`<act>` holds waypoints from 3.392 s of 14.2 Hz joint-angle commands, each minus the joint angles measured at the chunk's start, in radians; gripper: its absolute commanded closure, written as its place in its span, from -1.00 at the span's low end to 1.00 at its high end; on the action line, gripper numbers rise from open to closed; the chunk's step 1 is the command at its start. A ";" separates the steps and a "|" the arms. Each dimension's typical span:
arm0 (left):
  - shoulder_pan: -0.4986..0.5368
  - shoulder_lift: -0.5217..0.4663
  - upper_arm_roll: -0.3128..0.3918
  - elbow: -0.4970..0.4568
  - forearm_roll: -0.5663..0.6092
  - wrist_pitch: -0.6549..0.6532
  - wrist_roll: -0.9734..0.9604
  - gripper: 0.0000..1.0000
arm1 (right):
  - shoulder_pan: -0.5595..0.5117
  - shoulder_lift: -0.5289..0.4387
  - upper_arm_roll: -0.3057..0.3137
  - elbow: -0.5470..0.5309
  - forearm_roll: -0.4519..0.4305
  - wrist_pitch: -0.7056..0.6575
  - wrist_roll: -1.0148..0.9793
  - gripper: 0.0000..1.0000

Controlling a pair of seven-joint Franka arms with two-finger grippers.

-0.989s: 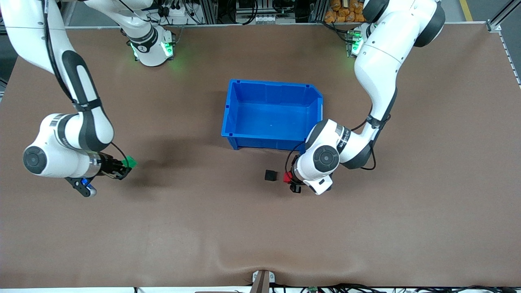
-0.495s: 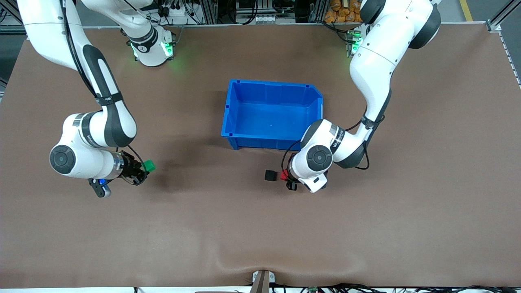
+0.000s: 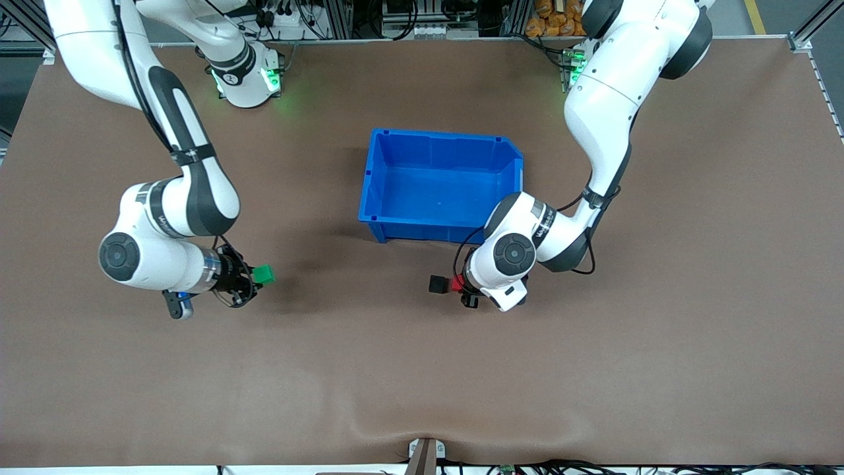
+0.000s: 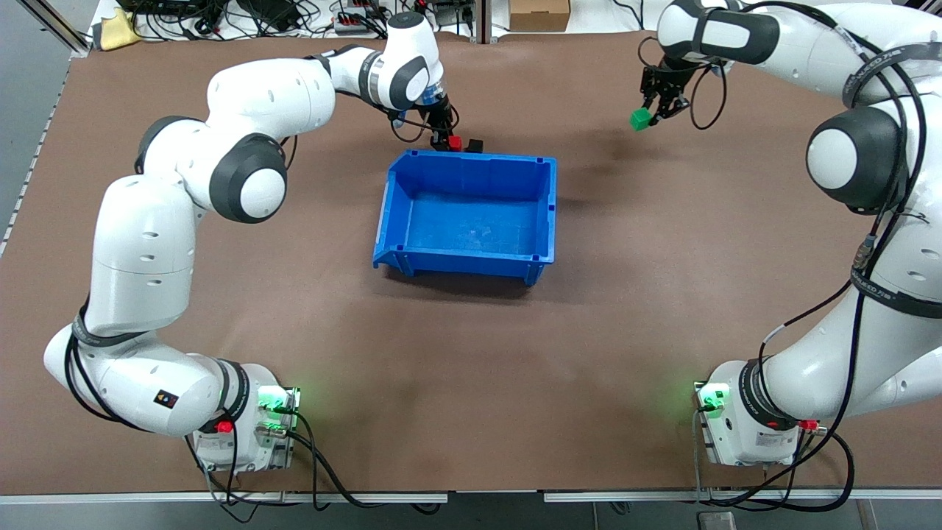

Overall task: Attach green and red cubes to black cube
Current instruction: 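Carry the red cube with the left gripper while the right gripper carries the green, then set the red cube against the black cube and open the left gripper, then press the green cube against the black cube while the left gripper withdraws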

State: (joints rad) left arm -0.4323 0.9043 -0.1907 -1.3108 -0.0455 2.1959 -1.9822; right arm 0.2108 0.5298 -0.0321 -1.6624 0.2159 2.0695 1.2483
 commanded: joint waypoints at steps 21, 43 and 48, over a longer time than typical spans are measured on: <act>0.029 -0.066 0.017 0.033 0.012 -0.105 -0.053 -1.00 | 0.179 0.180 -0.006 0.274 0.108 0.014 0.500 1.00; 0.409 -0.559 0.004 -0.153 -0.001 -0.415 1.147 -1.00 | 0.430 0.381 -0.006 0.345 0.106 0.285 0.833 1.00; 0.455 -0.669 0.007 -0.154 0.001 -0.527 1.461 -1.00 | 0.452 0.435 -0.006 0.377 0.106 0.353 0.847 1.00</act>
State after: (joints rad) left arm -0.0126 0.3064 -0.1777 -1.4253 -0.0405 1.7114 -0.6415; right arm 0.6480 0.9238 -0.0299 -1.3391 0.3092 2.4222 2.0732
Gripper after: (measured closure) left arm 0.000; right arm 0.612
